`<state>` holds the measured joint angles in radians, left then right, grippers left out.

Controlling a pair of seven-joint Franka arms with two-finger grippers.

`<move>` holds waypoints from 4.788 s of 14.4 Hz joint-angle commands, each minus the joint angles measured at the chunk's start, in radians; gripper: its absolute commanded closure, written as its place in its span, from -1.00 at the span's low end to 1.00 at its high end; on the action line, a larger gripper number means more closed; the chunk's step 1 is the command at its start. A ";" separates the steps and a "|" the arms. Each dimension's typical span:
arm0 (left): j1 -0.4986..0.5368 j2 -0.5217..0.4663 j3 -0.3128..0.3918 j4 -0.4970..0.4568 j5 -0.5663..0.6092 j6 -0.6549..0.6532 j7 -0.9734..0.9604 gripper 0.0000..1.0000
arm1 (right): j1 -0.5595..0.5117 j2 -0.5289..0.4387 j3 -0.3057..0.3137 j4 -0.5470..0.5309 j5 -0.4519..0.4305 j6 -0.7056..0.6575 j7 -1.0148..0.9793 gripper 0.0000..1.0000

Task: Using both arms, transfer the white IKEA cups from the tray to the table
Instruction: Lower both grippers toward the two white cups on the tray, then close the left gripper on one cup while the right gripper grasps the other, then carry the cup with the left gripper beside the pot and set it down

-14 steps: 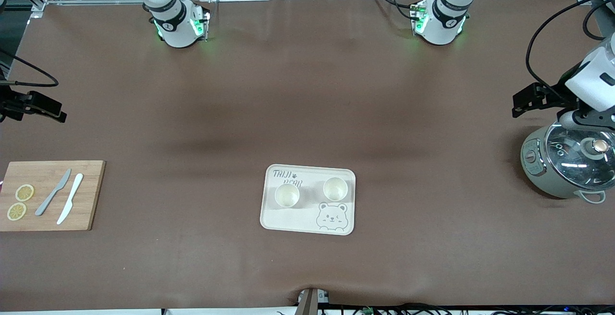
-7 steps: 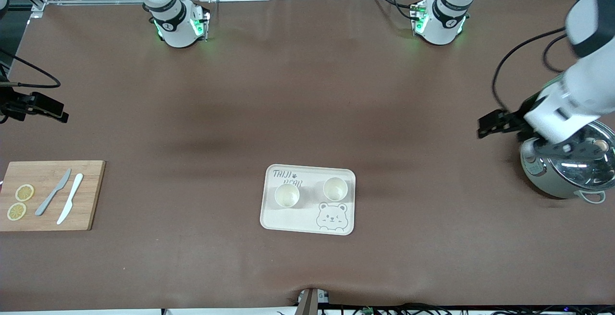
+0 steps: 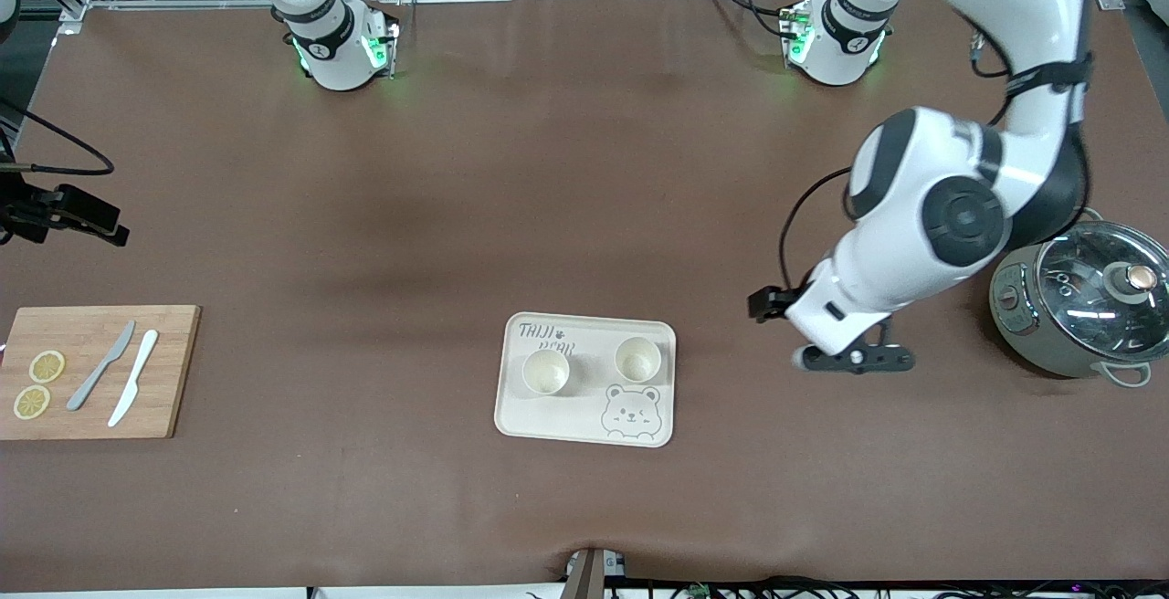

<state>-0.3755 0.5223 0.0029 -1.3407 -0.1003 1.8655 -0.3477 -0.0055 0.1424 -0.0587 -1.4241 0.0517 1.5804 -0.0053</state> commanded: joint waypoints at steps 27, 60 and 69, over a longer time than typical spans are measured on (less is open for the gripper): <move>-0.240 0.413 0.114 0.181 -0.032 0.317 -0.228 -1.00 | 0.499 0.532 0.005 0.157 0.068 0.446 0.691 -1.00; -0.166 0.073 0.097 -0.051 0.027 -0.031 -0.190 1.00 | 0.611 0.764 0.002 0.146 -0.046 0.797 0.795 -1.00; -0.108 -0.384 0.094 -0.773 0.106 0.414 -0.013 1.00 | 0.610 0.769 0.003 0.146 -0.038 0.797 0.795 -0.36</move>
<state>-0.4908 0.2570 0.1029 -1.9519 -0.0325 2.2021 -0.3877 0.6049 0.8996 -0.0582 -1.3003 0.0314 2.3793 0.7622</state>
